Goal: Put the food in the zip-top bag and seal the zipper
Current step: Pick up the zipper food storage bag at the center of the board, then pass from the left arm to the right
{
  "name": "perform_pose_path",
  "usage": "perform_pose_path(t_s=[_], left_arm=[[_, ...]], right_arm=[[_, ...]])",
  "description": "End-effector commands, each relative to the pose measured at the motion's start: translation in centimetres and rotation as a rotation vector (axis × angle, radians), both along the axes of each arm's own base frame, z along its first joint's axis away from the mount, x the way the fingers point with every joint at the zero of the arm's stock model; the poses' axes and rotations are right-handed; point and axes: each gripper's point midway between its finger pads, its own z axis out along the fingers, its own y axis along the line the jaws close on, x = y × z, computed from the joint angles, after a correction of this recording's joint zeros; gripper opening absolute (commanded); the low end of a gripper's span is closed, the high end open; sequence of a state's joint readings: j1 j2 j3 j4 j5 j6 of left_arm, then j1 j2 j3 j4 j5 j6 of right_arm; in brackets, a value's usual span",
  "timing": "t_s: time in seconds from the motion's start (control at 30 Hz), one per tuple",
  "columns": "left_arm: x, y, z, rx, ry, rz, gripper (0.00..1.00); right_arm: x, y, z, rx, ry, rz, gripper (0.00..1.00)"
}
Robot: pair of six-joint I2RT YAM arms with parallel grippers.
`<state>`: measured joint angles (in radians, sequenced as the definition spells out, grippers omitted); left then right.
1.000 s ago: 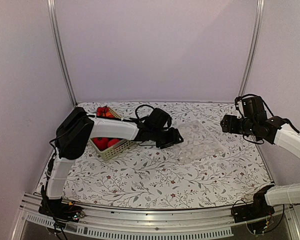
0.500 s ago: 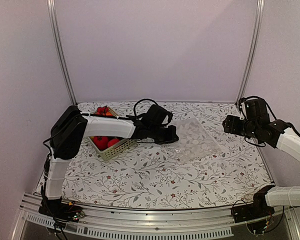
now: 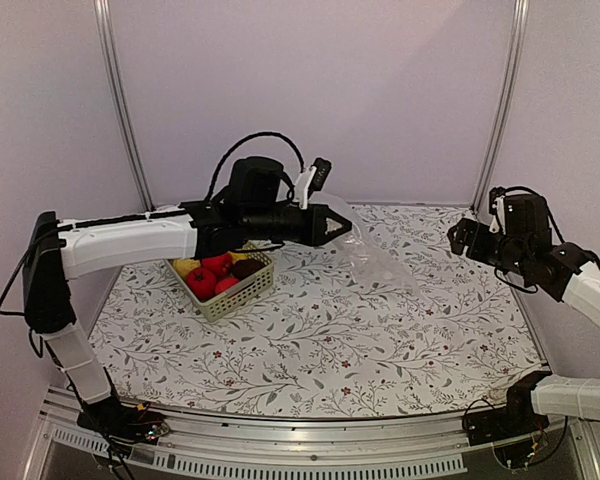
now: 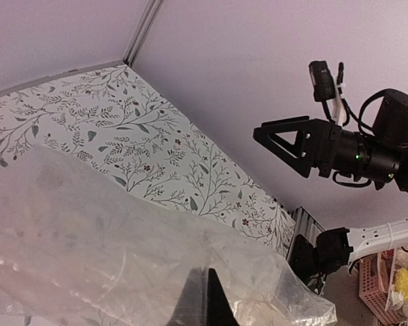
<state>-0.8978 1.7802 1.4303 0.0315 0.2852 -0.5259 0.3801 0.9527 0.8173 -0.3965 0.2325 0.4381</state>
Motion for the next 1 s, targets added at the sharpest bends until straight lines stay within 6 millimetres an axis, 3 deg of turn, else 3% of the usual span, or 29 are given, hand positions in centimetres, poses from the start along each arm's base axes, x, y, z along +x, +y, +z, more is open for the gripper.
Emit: perform_pose_path(t_s=[0.0, 0.17, 0.27, 0.57, 0.8, 0.97], left_arm=[[-1.5, 2.0, 2.3, 0.004, -0.095, -0.070, 0.00], [-3.2, 3.2, 6.0, -0.069, -0.132, -0.114, 0.00], [-3.5, 3.7, 8.4, -0.117, -0.158, -0.108, 0.00], [-3.7, 5.6, 13.5, -0.292, -0.265, -0.032, 0.00], [-3.8, 6.7, 15.4, -0.349, -0.332, 0.012, 0.00], [-3.9, 6.8, 15.5, -0.372, -0.333, 0.014, 0.00]], right_arm=[[1.3, -0.2, -0.4, 0.187, 0.019, 0.024, 0.98], [2.4, 2.7, 1.6, 0.426, -0.008, 0.196, 0.99], [2.7, 4.4, 1.7, 0.526, 0.022, 0.253, 0.99], [1.6, 7.2, 2.4, 0.788, 0.056, 0.301, 0.99], [0.5, 9.3, 3.6, 0.917, 0.107, 0.325, 0.99], [0.2, 10.4, 5.9, 1.014, 0.095, 0.359, 0.99]])
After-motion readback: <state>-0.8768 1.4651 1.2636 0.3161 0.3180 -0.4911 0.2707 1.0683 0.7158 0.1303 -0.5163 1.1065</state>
